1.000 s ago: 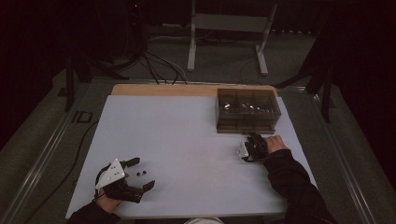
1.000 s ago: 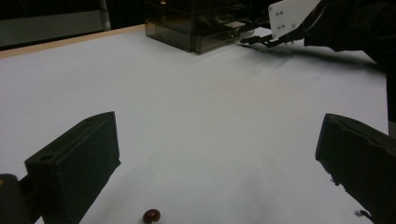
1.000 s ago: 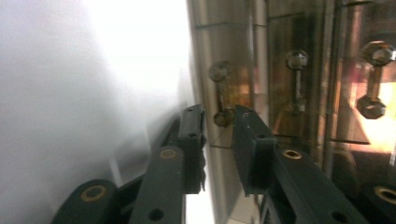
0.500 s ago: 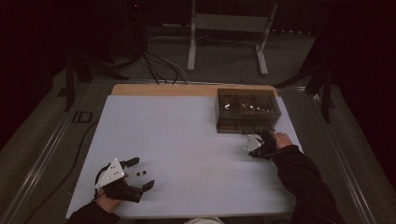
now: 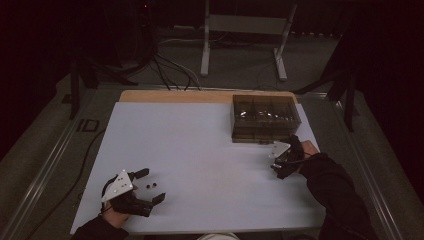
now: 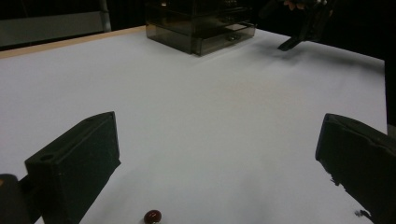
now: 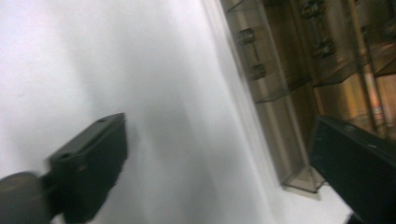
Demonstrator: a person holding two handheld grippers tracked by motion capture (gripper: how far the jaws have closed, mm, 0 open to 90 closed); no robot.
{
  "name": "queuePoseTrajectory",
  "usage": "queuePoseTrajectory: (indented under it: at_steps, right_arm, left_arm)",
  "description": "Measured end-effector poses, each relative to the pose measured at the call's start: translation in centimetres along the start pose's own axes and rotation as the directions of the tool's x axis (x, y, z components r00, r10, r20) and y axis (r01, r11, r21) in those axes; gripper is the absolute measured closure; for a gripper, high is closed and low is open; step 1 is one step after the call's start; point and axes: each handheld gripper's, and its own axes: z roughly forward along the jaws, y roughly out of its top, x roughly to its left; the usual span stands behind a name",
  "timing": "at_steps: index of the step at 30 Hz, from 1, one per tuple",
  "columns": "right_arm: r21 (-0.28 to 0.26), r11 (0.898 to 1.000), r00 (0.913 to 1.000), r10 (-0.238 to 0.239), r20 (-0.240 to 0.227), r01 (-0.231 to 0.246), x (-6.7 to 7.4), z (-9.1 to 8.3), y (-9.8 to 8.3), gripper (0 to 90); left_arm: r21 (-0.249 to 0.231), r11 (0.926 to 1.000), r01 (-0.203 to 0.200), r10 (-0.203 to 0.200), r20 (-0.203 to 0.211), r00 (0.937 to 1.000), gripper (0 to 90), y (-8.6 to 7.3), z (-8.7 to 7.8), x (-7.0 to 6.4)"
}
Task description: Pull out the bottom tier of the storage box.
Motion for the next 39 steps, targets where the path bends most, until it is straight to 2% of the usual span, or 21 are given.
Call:
queuePoseTrajectory:
  at_steps: [4, 7, 11, 13, 17, 19, 25, 29, 33, 36, 39]
  right_arm:
    - [0.014, 1.000, 0.9993, 0.011, -0.035, -0.010, -0.5, -0.2, -0.2, 2.0]
    - [0.008, 1.000, 0.9995, -0.020, -0.024, 0.020, -0.6, -0.4, -0.4, 2.1]
    - [-0.013, 1.000, 0.9990, -0.026, -0.037, 0.025, -1.1, -0.8, -0.5, 3.7]
    - [-0.004, 1.000, 0.9985, -0.030, -0.045, 0.030, -1.5, -0.9, -0.5, 4.7]
    - [0.024, 0.999, 0.9944, -0.046, -0.095, 0.049, -2.1, -1.0, -0.7, 5.4]
    - [0.016, 0.999, 0.9920, -0.048, -0.117, 0.050, -2.6, -1.0, -0.8, 6.0]
    - [0.021, 0.997, 0.9900, -0.065, -0.125, 0.069, -4.0, -1.0, -1.2, 6.0]
    - [0.043, 0.998, 0.9872, -0.034, -0.156, 0.041, -4.6, -0.8, -1.4, 5.9]
    - [0.073, 0.995, 0.9859, -0.049, -0.160, 0.061, -5.1, -0.5, -1.3, 5.9]
    - [0.073, 0.994, 0.9842, -0.068, -0.164, 0.081, -5.6, -0.1, -1.2, 6.4]
    - [0.118, 0.990, 0.9817, -0.060, -0.181, 0.082, -6.1, 0.3, -1.0, 8.2]
  left_arm:
    - [0.001, 1.0000, -0.002, 0.002, 0.000, 1.0000, 0.9, 0.0, 0.0, 0.0]
    - [0.007, 1.0000, -0.004, 0.004, -0.001, 1.0000, 0.9, 0.0, 0.0, 0.0]
    - [-0.004, 1.0000, -0.002, 0.002, 0.004, 1.0000, 0.9, 0.1, 0.0, -0.1]
    - [0.003, 1.0000, -0.007, 0.007, 0.004, 1.0000, 0.9, 0.1, 0.0, -0.1]
    - [-0.001, 1.0000, -0.007, 0.007, 0.004, 1.0000, 0.9, 0.1, 0.0, -0.1]
    - [0.001, 1.0000, -0.005, 0.005, 0.002, 1.0000, 0.9, 0.0, 0.0, -0.1]
    - [0.002, 1.0000, -0.003, 0.003, 0.002, 1.0000, 0.9, 0.0, 0.0, 0.0]
    - [-0.001, 1.0000, -0.002, 0.002, 0.004, 1.0000, 0.9, 0.1, 0.0, 0.0]
    - [0.001, 1.0000, -0.001, 0.001, 0.006, 1.0000, 0.9, 0.1, 0.0, 0.0]
    - [0.000, 1.0000, -0.001, 0.001, 0.006, 1.0000, 0.9, 0.1, 0.0, -0.1]
    - [-0.006, 1.0000, 0.007, -0.007, 0.007, 1.0000, 0.9, 0.1, -0.1, 0.0]
